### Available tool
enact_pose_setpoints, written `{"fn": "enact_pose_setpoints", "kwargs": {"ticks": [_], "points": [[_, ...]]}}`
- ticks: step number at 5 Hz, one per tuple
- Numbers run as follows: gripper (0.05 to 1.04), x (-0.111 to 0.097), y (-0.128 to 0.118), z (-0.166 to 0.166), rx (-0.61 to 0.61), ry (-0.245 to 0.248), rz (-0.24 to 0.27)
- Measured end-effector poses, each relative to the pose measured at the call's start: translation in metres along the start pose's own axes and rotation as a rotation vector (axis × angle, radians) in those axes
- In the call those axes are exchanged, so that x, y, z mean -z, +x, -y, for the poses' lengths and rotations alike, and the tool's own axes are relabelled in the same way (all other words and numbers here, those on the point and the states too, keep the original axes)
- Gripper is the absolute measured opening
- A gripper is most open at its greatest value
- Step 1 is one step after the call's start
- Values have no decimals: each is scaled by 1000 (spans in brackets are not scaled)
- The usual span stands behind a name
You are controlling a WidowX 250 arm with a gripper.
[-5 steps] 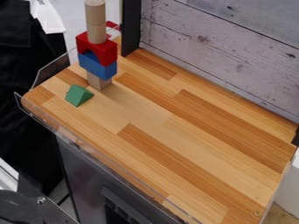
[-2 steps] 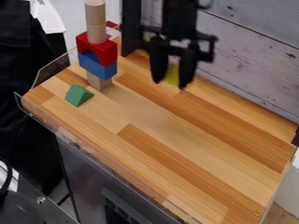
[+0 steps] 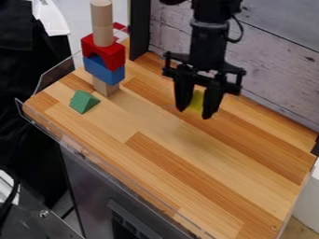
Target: Put the yellow triangle to the center
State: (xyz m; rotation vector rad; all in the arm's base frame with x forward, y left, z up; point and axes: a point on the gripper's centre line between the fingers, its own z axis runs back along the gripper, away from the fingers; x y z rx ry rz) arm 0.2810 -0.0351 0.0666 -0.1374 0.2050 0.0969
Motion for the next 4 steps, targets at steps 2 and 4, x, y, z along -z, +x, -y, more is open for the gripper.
{"fn": "enact_pose_setpoints", "kwargs": {"ticks": [2,4], "points": [[496,20,1,-15,-52,56,-31],[496,51,4,-22,-87,88,-108]]}}
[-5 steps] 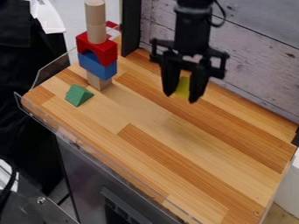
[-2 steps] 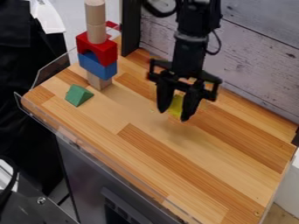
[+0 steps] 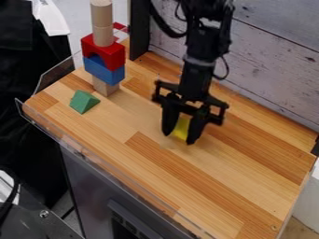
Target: Put the yellow triangle to the center
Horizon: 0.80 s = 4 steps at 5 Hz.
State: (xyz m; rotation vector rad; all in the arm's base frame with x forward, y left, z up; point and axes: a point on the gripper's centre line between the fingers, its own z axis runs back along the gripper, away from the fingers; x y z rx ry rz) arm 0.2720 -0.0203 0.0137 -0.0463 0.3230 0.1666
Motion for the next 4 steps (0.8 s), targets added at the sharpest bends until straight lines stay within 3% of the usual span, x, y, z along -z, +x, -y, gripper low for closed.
{"fn": "enact_pose_setpoints", "kwargs": {"ticks": [1,2,3,4], "points": [[495,9,4,1,-10,-26,-24],[579,9,8,1,-11,-51,-21],[866,9,4,-2,-22,-69,-40],[1005,-25,-5,-12,-44,-92,51]]}}
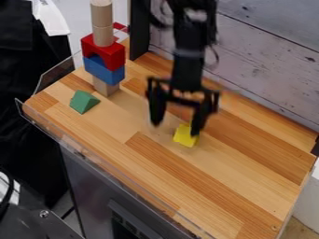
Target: Put the yellow triangle to the center
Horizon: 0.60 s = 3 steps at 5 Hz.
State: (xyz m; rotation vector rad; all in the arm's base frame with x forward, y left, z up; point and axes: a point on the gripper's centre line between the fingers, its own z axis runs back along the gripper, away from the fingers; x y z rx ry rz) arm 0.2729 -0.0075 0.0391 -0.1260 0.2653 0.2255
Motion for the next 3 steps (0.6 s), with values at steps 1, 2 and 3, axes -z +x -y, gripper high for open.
{"fn": "enact_pose_setpoints", "kwargs": {"ticks": [1,2,3], "points": [[999,-41,-11,-8,1,19,96],[999,-68,-18,-19,-4,63,145],[999,-78,-17,-28,3,103,150]]}}
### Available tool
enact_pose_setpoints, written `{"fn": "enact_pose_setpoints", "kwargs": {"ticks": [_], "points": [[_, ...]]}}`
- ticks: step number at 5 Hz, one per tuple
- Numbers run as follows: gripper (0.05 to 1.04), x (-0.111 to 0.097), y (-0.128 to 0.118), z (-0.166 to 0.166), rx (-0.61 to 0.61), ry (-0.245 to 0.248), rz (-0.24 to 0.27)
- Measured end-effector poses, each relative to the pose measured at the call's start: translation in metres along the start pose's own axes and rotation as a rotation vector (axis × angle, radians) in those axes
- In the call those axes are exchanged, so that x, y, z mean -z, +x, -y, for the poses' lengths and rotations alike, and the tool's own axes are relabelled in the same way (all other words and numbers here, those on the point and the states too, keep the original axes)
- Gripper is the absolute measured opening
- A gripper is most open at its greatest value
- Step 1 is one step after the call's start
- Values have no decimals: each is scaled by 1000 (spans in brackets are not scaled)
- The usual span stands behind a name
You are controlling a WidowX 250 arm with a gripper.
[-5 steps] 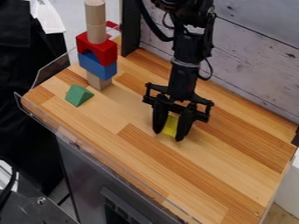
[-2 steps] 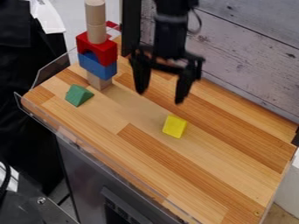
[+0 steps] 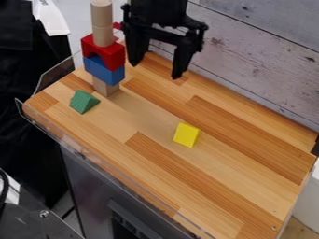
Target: Put the yellow triangle to the center
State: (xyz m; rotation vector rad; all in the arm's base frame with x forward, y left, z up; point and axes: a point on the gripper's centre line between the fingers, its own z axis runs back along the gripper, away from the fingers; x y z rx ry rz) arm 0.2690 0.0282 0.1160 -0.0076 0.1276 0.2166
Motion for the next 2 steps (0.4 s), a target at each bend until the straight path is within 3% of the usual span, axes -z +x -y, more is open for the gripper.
{"fn": "enact_pose_setpoints", "kwargs": {"ticks": [1,2], "points": [[999,-1,0,-11,-16,-1,-11],[999,-2,-1,-19,-44,-49,-15]]}}
